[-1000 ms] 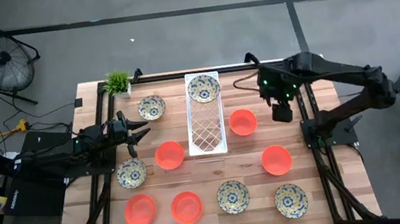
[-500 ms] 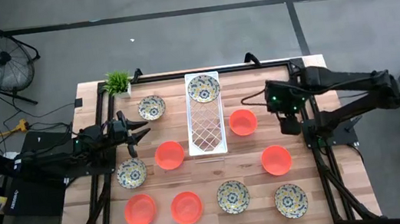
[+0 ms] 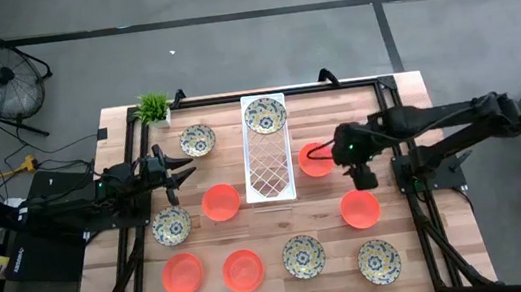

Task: Pick & Place Mini bowls
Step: Put the orange bowl on the shelf

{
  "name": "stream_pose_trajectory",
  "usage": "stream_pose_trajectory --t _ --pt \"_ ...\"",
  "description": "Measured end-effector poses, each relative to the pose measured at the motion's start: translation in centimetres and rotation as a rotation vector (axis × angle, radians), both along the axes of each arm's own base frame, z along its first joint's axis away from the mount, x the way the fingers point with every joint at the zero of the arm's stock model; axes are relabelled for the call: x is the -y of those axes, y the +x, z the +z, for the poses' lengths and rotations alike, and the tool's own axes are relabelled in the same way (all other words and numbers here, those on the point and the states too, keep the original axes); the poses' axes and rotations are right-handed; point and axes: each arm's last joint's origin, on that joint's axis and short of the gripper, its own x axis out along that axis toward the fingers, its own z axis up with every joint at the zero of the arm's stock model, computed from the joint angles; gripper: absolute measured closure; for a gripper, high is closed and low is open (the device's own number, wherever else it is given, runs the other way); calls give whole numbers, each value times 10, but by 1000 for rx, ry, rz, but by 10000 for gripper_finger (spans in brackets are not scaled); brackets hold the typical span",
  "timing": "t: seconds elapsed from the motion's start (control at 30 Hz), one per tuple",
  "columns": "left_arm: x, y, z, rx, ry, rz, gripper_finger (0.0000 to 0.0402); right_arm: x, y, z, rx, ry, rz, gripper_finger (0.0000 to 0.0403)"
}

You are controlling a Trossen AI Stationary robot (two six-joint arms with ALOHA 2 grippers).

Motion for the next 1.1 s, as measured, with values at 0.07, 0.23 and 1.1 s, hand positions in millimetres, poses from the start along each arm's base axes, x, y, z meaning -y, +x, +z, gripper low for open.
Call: stream_pose_trajectory --t 0.07,0.23,1.1 --pt "0 0 0 0 0 0 273 -2 3 -12 6 -6 7 190" --pt "0 0 0 0 0 0 273 -1 15 -33 50 -73 -19 190" --pt "0 0 0 0 0 0 273 19 51 -107 -156 -122 -161 195"
